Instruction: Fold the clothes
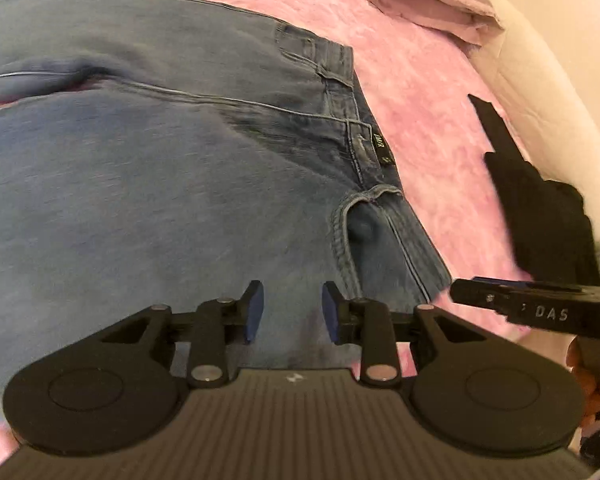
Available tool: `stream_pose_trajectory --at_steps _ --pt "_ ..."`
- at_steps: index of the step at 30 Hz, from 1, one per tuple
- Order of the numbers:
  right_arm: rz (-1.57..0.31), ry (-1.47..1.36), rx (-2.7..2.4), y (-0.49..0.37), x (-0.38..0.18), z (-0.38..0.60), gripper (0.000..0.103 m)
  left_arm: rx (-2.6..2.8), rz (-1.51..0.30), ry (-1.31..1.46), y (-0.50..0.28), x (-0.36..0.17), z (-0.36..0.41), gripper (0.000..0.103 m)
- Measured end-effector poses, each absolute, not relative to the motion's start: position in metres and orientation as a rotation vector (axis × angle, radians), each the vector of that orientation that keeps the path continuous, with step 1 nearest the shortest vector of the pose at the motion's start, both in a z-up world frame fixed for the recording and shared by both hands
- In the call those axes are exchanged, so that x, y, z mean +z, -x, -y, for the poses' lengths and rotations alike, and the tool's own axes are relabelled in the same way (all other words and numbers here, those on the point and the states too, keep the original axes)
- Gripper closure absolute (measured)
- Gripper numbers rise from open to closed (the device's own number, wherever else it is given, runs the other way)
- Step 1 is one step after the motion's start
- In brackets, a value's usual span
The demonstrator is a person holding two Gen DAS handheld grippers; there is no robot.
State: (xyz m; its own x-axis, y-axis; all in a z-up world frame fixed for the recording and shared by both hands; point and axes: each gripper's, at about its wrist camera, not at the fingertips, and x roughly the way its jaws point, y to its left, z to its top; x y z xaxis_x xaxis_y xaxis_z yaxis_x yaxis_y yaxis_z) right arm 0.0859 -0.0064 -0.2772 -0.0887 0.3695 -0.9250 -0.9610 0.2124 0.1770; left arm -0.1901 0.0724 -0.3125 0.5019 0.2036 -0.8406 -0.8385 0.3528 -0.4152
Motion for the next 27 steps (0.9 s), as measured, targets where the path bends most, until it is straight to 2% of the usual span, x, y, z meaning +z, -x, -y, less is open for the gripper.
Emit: stream_pose_trajectory --at_steps 9,13,20,27 --pt "-1.261 0.733 1.208 -0.013 -0.205 0.027 0.066 1.057 -0.899 0.996 0.319 -0.212 -0.046 0.076" --pt "-1.193 0.817 1.272 0.026 -0.178 0.028 0.065 1.198 -0.915 0.989 0.352 -0.172 -0.037 0.075" --pt "-1.123 0.893 1.334 0.056 -0.16 0.039 0.064 1.322 -0.881 0.912 0.363 -0.125 -0.014 0.069" --pt "-1.081 0.932 1.376 0.065 -0.148 0.059 0.062 1.344 -0.854 0.885 0.349 -0.106 0.023 0.068"
